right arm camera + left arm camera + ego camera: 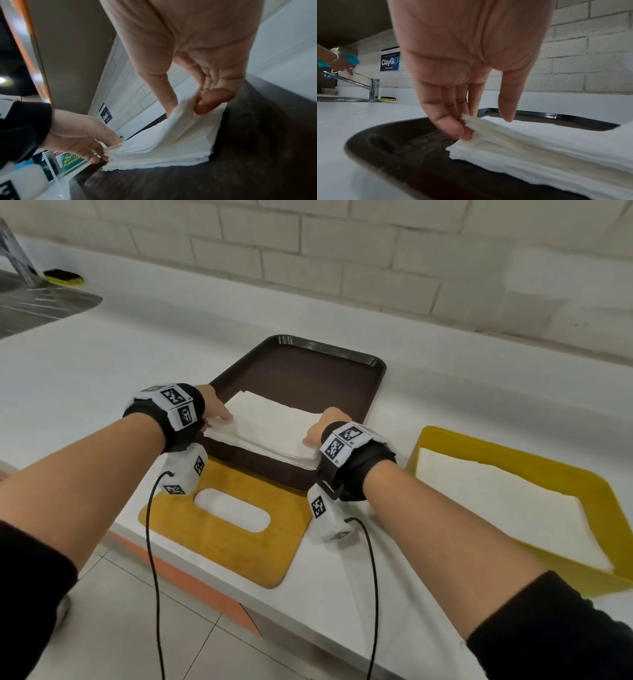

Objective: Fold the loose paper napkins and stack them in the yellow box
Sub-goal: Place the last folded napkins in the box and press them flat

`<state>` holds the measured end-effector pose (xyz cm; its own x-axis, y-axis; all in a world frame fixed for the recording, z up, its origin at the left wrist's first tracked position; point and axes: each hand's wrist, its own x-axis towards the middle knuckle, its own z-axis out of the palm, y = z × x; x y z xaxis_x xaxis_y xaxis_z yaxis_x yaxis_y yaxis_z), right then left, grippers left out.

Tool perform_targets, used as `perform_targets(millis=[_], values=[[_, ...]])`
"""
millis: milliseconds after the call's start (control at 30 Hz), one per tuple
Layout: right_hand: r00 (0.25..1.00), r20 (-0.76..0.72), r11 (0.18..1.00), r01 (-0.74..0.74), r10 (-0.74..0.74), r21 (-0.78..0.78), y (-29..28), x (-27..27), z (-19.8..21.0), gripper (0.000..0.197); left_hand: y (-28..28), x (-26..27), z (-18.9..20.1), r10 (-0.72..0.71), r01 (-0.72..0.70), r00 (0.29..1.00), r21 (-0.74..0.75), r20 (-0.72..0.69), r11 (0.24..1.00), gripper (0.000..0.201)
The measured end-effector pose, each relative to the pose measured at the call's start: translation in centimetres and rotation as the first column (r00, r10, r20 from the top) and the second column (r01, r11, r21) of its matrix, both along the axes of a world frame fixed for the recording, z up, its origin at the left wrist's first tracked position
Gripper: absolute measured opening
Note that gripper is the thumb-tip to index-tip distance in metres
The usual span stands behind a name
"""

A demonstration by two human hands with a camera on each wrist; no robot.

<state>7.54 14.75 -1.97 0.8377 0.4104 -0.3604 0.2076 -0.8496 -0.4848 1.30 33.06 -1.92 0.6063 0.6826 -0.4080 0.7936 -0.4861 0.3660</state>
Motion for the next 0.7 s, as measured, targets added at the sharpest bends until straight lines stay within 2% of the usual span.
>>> perform_targets(millis=[100, 233, 367, 467, 567, 700], values=[[0.999, -0.019, 0.996, 0.037, -0.036, 0.087, 0.8, 0.3, -0.5, 0.042, 0.3, -0.1, -0.1, -0.026, 0.025, 1.000, 0.042, 0.015, 0.999, 0.040], [0.984, -0.152, 0.977, 0.115, -0.088, 0.177, 1.4, -0.1, -0.6, 0.058, -0.3, 0.3, 0.0, 0.006, 0.004, 0.995, -0.096, 0.098, 0.995, 0.042], [0.990, -0.122, 0.944, 0.100, -0.064, 0.315, 1.4, 0.0, -0.7, 0.045, -0.6, 0.2, 0.1, 0.066, -0.029, 0.981, -0.197, 0.182, 0.980, 0.051], [0.991, -0.114, 0.911, 0.116, -0.077, 0.395, 1.1, 0.2, -0.5, 0.042, -0.7, -0.5, 0.6, 0.129, -0.055, 0.967, -0.313, 0.221, 0.948, 0.046], [0.989, -0.128, 0.896, 0.123, -0.075, 0.427, 1.3, -0.2, -0.4, 0.040, -0.9, -1.4, 1.5, 0.174, -0.033, 0.943, -0.442, 0.283, 0.896, 0.044], [0.972, -0.189, 0.887, 0.207, -0.139, 0.414, 0.8, -0.5, -0.8, 0.043, -1.6, -1.9, 3.0, 0.150, 0.041, 0.928, -0.495, 0.340, 0.868, 0.033]])
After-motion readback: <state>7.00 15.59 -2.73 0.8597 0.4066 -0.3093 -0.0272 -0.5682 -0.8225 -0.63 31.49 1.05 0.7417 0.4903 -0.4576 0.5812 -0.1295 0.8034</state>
